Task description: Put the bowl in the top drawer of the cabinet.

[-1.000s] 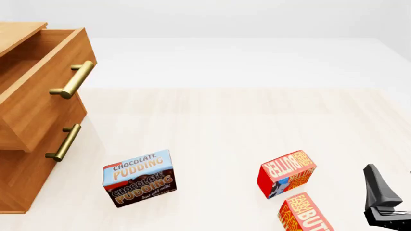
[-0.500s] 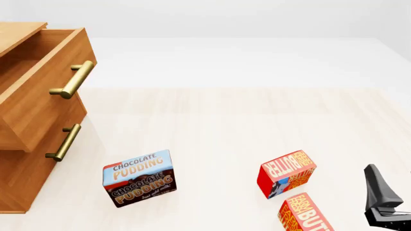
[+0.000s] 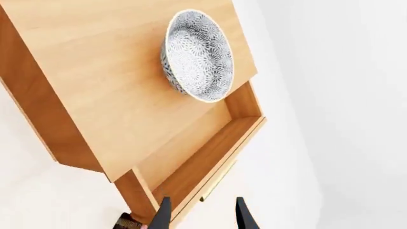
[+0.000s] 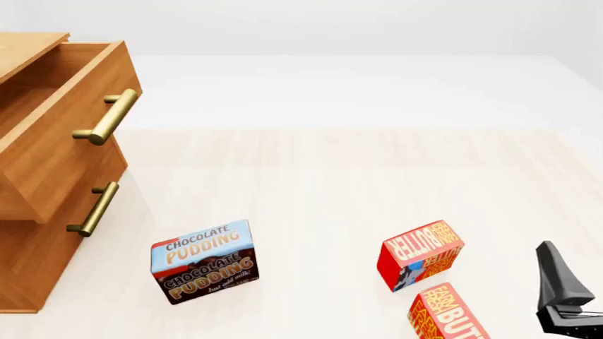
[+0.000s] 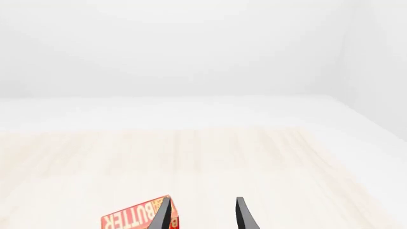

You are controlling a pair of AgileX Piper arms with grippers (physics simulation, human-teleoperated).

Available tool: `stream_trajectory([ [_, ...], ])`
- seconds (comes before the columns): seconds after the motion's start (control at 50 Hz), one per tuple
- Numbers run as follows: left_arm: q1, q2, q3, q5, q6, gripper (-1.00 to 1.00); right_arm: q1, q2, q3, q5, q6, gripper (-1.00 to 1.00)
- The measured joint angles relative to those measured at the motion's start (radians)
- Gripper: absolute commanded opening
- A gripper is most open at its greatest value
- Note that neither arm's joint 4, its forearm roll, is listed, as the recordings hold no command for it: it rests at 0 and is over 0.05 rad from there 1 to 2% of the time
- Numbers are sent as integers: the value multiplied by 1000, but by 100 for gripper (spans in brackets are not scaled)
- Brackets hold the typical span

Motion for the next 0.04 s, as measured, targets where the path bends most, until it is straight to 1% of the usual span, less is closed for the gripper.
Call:
stream_trajectory([
  [0.04, -16, -19, 12, 7, -9, 100, 0, -1, 0, 0, 0, 100],
])
